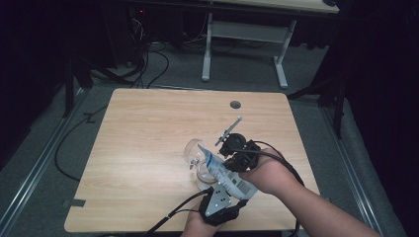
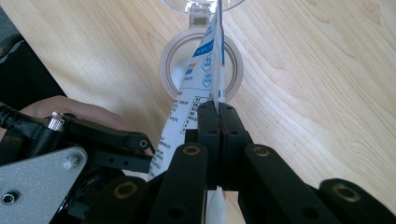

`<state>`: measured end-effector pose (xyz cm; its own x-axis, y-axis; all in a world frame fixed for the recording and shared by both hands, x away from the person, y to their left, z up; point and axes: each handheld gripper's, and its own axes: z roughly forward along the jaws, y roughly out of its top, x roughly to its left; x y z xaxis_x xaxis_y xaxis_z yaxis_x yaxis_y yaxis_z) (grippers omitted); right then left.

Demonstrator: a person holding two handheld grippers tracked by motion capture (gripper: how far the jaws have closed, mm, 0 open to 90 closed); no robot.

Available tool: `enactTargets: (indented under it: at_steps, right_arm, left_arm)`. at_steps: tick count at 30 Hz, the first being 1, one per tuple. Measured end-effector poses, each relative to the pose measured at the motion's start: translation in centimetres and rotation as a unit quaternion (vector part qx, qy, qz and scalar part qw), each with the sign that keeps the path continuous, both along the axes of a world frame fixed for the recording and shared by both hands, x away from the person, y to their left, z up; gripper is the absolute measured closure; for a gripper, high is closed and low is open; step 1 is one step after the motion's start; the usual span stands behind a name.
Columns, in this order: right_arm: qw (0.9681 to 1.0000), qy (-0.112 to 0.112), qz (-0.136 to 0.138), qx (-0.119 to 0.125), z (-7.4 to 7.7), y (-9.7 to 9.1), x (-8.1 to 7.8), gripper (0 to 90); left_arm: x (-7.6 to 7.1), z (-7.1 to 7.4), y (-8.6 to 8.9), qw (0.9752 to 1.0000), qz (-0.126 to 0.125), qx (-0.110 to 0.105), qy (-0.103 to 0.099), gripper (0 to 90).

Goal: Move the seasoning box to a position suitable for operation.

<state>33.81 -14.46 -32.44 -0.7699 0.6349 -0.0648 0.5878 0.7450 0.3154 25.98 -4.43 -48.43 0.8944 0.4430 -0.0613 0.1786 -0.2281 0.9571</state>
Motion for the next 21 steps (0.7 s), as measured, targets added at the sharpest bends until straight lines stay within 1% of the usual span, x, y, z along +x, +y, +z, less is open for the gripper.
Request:
enactTargets:
  at_steps: [3, 21]
  right_arm:
    - [1.0, -0.001, 0.001, -0.004, 0.01, 0.01, 0.01, 89.9]
    - [1.0, -0.001, 0.0, -0.004, -0.05, 0.18, 0.04, 90.0]
  left_arm:
    - [0.02, 0.0, 0.0, 1.0, 0.0, 0.0, 0.0, 61.3]
    - [0.03, 0.02, 0.02, 1.0, 0.0, -0.001, 0.001, 61.3]
